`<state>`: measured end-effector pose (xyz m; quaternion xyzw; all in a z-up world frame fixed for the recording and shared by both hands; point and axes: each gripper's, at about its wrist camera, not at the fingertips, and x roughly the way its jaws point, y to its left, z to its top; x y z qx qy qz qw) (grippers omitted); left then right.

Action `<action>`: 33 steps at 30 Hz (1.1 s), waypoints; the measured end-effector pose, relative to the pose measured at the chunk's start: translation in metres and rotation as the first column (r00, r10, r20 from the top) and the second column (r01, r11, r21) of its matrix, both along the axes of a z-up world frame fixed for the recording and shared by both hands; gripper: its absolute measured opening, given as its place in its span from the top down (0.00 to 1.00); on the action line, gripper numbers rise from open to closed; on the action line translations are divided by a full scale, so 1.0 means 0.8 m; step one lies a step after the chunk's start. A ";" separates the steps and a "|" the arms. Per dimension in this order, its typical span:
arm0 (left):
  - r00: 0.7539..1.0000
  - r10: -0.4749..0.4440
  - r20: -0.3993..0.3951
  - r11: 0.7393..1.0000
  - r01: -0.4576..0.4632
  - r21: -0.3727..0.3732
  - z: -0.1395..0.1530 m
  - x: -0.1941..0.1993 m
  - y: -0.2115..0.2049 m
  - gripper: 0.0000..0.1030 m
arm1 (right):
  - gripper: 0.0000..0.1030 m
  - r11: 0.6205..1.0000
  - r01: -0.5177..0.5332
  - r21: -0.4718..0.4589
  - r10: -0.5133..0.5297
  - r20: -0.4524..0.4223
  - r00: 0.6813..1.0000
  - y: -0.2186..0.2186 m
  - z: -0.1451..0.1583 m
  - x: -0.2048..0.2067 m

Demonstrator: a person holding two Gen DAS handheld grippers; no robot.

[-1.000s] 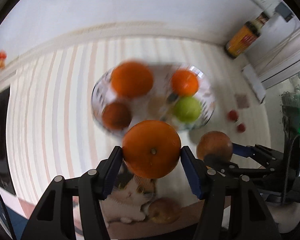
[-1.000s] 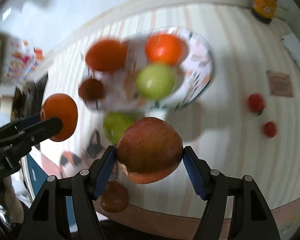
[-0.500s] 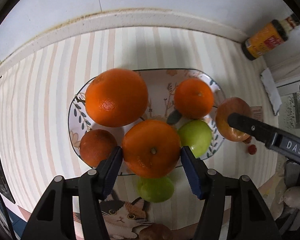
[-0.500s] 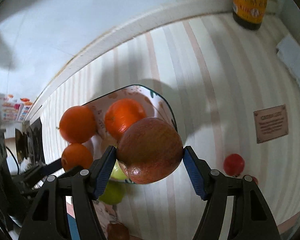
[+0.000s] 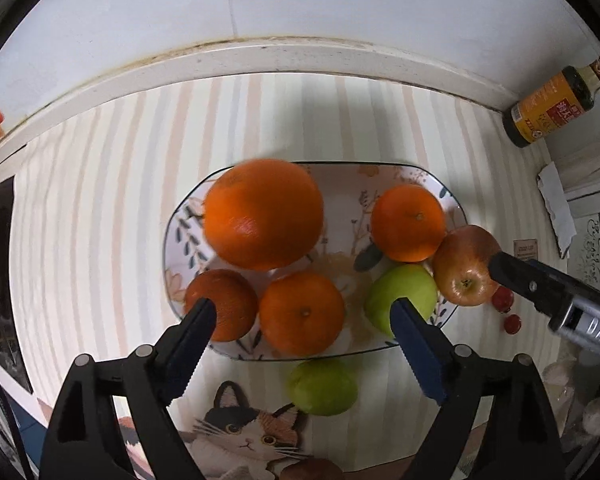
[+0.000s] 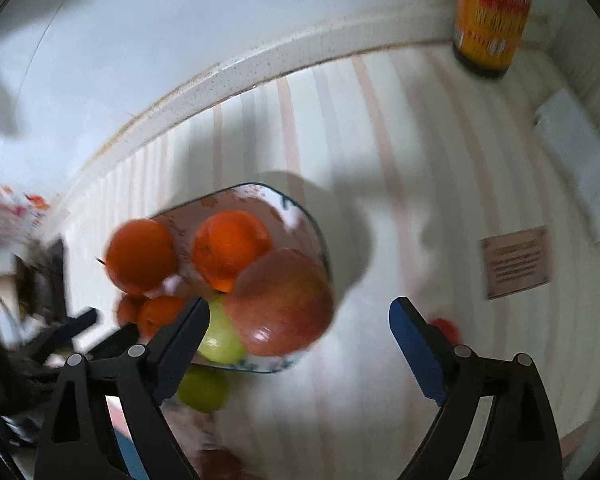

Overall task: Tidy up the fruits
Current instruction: 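Carry the orange and red apple onto the plate and open both grippers, then withdraw both grippers from the plate toward the remaining fruit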

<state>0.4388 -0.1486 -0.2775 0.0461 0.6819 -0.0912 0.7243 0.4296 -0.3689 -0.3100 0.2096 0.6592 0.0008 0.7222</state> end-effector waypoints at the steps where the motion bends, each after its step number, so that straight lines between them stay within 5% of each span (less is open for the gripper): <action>1: 1.000 0.009 0.007 1.000 -0.009 0.003 0.001 -0.003 0.003 0.14 | 0.09 0.999 -0.015 -0.046 0.015 0.010 1.000 0.003 0.006 -0.005; 11: 0.986 0.097 0.133 0.991 -0.109 0.082 0.040 -0.060 0.045 0.14 | 0.09 0.974 -0.096 -0.205 0.112 0.069 0.991 0.038 0.054 -0.059; 20: 0.964 0.089 0.251 0.994 -0.103 0.041 0.114 -0.129 0.069 0.14 | 0.09 0.964 -0.082 -0.252 0.128 0.172 0.977 0.076 0.129 -0.132; 33: 0.898 0.074 0.435 0.997 -0.070 -0.024 0.232 -0.238 0.095 0.14 | 0.09 0.954 -0.021 -0.298 0.132 0.357 0.925 0.106 0.263 -0.259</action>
